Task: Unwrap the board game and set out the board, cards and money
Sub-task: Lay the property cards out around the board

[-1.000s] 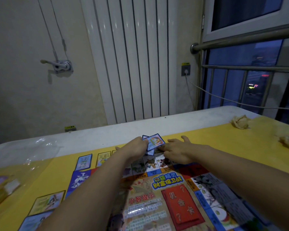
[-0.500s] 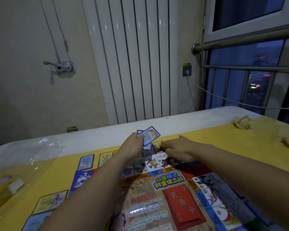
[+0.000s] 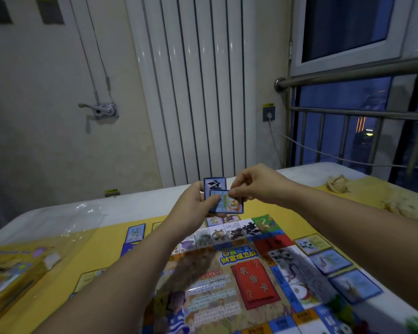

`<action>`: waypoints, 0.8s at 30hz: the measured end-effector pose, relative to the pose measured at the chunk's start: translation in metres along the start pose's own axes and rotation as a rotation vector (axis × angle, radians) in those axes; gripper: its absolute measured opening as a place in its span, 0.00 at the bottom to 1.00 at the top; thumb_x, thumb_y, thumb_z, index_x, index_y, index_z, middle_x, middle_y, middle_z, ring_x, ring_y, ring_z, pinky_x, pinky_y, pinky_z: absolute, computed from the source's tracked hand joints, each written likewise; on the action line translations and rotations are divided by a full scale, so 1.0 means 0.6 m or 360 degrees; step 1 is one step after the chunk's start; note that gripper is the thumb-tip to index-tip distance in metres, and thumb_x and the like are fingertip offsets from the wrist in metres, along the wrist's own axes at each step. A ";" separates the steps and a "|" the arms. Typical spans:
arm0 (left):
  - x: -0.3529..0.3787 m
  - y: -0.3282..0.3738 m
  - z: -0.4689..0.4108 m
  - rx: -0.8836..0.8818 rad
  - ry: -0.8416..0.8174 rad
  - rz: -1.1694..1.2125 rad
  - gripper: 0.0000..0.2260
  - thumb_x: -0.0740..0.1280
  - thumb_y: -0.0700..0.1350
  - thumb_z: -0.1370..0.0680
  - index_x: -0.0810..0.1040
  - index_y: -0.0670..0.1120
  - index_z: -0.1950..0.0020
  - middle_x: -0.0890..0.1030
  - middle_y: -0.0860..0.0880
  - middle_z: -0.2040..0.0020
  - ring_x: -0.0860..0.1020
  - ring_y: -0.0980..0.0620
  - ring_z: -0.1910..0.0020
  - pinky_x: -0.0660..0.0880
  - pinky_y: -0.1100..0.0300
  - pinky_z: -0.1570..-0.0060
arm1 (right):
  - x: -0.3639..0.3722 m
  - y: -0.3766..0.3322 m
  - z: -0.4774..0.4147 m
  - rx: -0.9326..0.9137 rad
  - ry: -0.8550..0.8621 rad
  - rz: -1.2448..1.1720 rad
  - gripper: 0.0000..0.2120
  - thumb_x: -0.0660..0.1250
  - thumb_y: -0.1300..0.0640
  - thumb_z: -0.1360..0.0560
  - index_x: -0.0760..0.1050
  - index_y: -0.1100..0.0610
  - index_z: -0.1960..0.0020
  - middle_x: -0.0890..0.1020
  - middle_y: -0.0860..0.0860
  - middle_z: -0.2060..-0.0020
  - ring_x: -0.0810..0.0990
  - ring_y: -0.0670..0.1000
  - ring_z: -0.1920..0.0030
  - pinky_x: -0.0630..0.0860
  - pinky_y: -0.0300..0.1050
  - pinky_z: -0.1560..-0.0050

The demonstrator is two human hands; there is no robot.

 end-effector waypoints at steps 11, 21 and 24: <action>-0.007 0.066 0.103 -0.0011 -0.0003 0.0445 0.05 0.65 0.41 0.22 0.72 0.47 0.48 0.83 0.45 0.53 0.83 0.49 0.53 0.80 0.55 0.50 | -0.029 -0.061 0.116 -0.0040 -0.0048 -0.0080 0.02 0.70 0.58 0.26 0.79 0.54 0.58 0.83 0.49 0.66 0.80 0.41 0.68 0.74 0.34 0.66; 0.001 0.098 0.195 -0.0066 0.0116 0.0431 0.09 0.70 0.39 0.25 0.71 0.48 0.50 0.82 0.46 0.53 0.82 0.52 0.57 0.79 0.63 0.62 | -0.027 -0.089 0.213 -0.0006 -0.0154 -0.0027 0.03 0.69 0.55 0.25 0.77 0.51 0.52 0.83 0.50 0.58 0.80 0.46 0.58 0.73 0.37 0.63; 0.002 0.100 0.192 -0.0041 0.0215 0.0456 0.06 0.67 0.41 0.23 0.72 0.49 0.50 0.82 0.46 0.55 0.82 0.53 0.59 0.80 0.62 0.60 | -0.042 -0.081 0.205 0.0037 -0.0169 -0.0008 0.04 0.69 0.59 0.26 0.74 0.53 0.54 0.82 0.52 0.61 0.77 0.47 0.62 0.71 0.37 0.65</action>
Point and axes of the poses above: each hand's wrist, its own z-axis away from the middle knuckle, its own x-axis out of the palm, y = z × x, the point moved 3 cm from there along -z, towards the middle knuckle
